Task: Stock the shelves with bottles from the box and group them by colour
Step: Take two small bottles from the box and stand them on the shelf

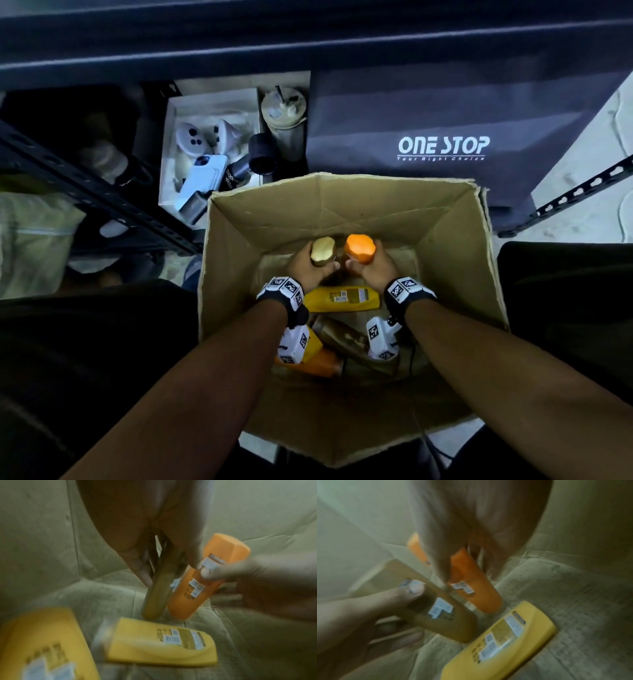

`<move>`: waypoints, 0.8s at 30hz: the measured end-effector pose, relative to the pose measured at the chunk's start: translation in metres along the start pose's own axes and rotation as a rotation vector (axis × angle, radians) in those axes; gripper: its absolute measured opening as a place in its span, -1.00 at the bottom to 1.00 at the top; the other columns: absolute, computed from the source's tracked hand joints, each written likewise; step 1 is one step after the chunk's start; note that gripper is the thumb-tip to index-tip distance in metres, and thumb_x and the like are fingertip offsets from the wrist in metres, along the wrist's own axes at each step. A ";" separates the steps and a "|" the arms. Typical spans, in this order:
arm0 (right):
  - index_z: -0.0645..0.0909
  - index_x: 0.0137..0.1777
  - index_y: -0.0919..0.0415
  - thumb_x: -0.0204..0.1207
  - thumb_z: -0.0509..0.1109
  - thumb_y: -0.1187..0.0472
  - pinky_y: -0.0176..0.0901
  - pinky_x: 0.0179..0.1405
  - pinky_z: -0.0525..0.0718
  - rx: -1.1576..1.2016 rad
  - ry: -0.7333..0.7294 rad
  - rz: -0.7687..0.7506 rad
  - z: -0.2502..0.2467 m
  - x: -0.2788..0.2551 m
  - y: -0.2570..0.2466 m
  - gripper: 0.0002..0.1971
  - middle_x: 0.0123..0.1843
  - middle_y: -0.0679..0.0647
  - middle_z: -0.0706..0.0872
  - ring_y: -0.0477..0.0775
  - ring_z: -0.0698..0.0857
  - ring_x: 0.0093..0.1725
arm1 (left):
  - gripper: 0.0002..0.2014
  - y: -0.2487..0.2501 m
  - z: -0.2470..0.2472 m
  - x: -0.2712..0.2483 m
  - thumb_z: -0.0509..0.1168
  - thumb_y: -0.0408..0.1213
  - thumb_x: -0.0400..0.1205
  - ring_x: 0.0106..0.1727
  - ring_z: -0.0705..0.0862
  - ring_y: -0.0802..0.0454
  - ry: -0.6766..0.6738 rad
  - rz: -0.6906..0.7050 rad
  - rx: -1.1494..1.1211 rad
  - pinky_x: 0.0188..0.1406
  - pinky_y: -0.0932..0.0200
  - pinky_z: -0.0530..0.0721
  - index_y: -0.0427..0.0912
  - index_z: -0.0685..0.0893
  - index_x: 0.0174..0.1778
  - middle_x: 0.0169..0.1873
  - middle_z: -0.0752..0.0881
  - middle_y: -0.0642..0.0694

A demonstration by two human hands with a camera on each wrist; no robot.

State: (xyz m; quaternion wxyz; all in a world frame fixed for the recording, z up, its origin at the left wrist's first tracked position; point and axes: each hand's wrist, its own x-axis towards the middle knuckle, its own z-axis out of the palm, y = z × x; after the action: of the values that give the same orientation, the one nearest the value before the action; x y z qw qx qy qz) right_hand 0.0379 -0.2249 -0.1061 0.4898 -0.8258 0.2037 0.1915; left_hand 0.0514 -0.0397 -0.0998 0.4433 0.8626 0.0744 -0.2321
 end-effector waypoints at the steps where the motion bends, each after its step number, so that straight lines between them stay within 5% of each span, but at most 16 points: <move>1: 0.36 0.59 0.14 0.51 0.61 0.14 0.13 0.39 0.57 0.008 -0.022 0.025 0.001 0.002 0.004 -0.29 0.44 0.18 0.65 0.28 0.62 0.42 | -0.42 -0.002 0.002 0.001 0.59 0.00 0.50 0.25 0.69 -0.05 0.002 -0.017 -0.031 0.24 0.11 0.62 0.00 0.60 0.42 0.24 0.75 -0.02; 7: 0.35 0.66 0.17 0.59 0.54 0.22 0.21 0.54 0.49 0.143 -0.124 0.056 0.012 0.013 0.021 -0.33 0.52 0.18 0.61 0.24 0.58 0.50 | -0.42 -0.015 0.012 0.014 0.57 -0.04 0.54 0.28 0.69 -0.12 -0.041 -0.087 -0.065 0.12 0.17 0.56 -0.16 0.64 0.43 0.21 0.76 -0.09; 12: 0.35 0.67 0.13 0.61 0.53 0.16 0.04 0.43 0.49 0.223 -0.103 0.046 0.018 0.015 0.024 -0.33 0.50 0.12 0.62 0.13 0.59 0.45 | -0.39 -0.023 0.017 0.018 0.54 -0.05 0.58 0.35 0.67 -0.12 -0.054 -0.087 -0.123 0.38 -0.04 0.62 -0.15 0.56 0.52 0.32 0.73 -0.11; 18: 0.40 0.63 0.15 0.62 0.50 0.15 0.10 0.45 0.53 0.172 -0.101 0.024 0.017 0.009 0.019 -0.39 0.47 0.15 0.65 0.20 0.61 0.45 | -0.55 -0.012 0.014 0.019 0.53 -0.08 0.59 0.25 0.73 -0.13 0.032 -0.148 -0.209 0.14 0.15 0.60 -0.23 0.73 0.33 0.20 0.80 -0.16; 24: 0.37 0.64 0.08 0.64 0.47 0.03 -0.03 0.34 0.51 0.092 -0.072 -0.011 0.004 -0.011 0.006 -0.39 0.48 0.15 0.63 0.22 0.61 0.42 | -0.54 0.005 0.001 0.008 0.52 -0.06 0.59 0.30 0.71 -0.14 0.056 -0.160 -0.215 0.34 -0.01 0.65 -0.20 0.74 0.36 0.26 0.78 -0.16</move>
State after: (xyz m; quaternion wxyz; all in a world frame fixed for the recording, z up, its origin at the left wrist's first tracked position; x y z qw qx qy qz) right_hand 0.0257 -0.2222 -0.1065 0.5354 -0.7959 0.1901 0.2090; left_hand 0.0600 -0.0441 -0.1002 0.5109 0.8077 0.1795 -0.2331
